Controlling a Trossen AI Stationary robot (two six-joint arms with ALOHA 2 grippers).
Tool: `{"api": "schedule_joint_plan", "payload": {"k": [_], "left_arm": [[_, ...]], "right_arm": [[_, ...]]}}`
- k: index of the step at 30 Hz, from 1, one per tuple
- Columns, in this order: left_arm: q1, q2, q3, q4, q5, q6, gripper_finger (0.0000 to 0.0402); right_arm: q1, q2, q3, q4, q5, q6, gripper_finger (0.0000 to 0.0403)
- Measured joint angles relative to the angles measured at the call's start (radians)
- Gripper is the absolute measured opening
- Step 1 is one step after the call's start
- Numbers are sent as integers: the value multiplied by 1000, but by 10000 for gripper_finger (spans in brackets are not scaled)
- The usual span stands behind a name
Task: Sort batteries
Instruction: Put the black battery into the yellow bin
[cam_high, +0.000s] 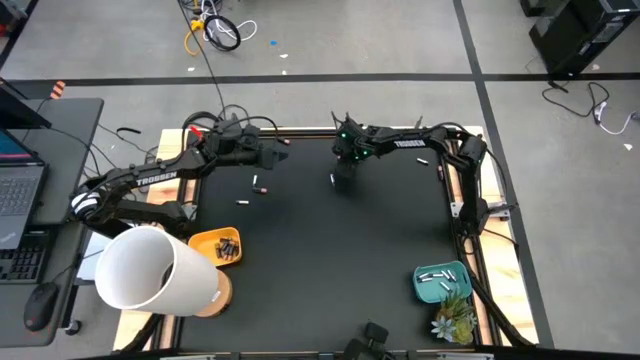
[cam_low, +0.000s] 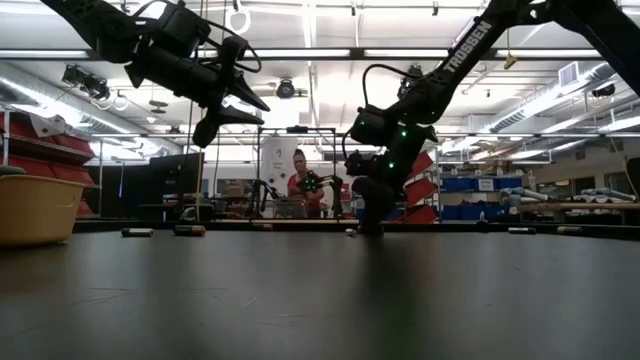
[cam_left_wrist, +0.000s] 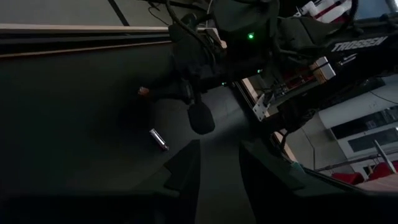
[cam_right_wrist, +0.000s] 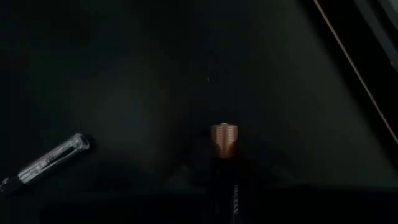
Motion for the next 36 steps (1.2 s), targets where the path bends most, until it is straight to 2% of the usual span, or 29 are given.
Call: {"api": "schedule_joint_plan", "payload": {"k": [6,12,17,27,32,36], "left_arm": [[0,0,0,1,10,2,124],[0,0,0,3,37,1,124],[0,0,0,4,55,1,124],[0,0,0,21,57,23,124],[0,0,0,23,59,32,124],[0,0,0,23,71,32,124]], "right_arm": [[43,9,-2,-66,78,2,3],[68,-2,4,-79,91,31,1],[73,-39,30,-117,62,36,2],[85,-169,54,-117,66,36,1],[57,-163,54,-126,-81,91,2],[46,-144,55,-145,-145,101,35]]}}
